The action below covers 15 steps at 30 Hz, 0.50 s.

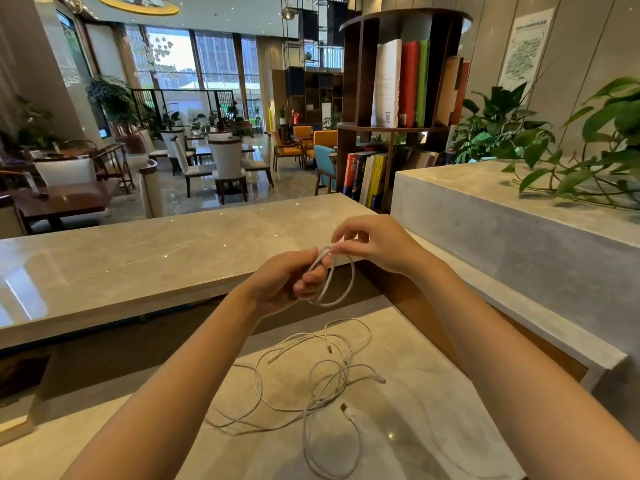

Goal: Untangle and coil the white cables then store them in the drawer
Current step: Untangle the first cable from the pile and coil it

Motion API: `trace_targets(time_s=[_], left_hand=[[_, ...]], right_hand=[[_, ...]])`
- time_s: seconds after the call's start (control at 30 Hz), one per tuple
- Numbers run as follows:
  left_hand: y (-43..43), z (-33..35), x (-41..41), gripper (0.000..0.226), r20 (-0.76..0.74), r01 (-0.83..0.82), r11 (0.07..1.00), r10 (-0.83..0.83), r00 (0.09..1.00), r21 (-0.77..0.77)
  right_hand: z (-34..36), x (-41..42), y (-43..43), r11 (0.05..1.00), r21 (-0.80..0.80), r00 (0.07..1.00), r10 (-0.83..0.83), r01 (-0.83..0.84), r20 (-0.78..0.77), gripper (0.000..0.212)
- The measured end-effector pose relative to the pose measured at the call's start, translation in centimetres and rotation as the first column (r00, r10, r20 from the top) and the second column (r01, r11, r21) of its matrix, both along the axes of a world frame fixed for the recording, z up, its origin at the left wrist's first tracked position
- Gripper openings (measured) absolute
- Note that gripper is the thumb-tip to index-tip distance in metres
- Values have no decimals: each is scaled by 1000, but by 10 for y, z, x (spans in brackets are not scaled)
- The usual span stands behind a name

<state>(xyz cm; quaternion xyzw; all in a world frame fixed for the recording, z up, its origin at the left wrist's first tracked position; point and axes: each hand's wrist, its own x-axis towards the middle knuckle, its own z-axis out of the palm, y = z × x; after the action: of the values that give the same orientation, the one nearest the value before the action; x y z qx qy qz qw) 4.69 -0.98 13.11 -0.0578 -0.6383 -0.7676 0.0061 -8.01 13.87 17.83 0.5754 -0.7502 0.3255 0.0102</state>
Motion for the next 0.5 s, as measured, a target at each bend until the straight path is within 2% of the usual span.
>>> trace_targets(time_s=[0.07, 0.1, 0.17, 0.2, 0.27, 0.4, 0.5], left_hand=[[0, -3, 0, 29, 13, 134, 962, -141, 990, 238], [1, -4, 0, 28, 7, 191, 927, -204, 979, 322], [1, -6, -1, 27, -16, 236, 884, -251, 968, 403], [0, -7, -1, 27, -22, 228, 881, -241, 970, 414], [-3, -10, -3, 29, -4, 176, 891, -192, 981, 417], [-4, -16, -3, 25, 53, 47, 935, -70, 996, 352], [-3, -12, -1, 21, 78, -16, 947, -10, 997, 321]], right_hand=[[-6, 0, -1, 999, 31, 994, 18, -22, 104, 22], [-10, 2, -1, 998, 47, 978, 25, -35, 207, 26], [-20, 9, 0, 996, 39, 878, 50, -77, 475, 31], [-24, 11, 0, 995, 10, 823, 80, -104, 562, 33], [-30, 9, -1, 990, -39, 768, 128, -133, 627, 34], [-36, 3, -3, 997, -30, 780, 76, -73, 621, 33], [-42, 1, -3, 993, -65, 693, 115, -98, 712, 32]])
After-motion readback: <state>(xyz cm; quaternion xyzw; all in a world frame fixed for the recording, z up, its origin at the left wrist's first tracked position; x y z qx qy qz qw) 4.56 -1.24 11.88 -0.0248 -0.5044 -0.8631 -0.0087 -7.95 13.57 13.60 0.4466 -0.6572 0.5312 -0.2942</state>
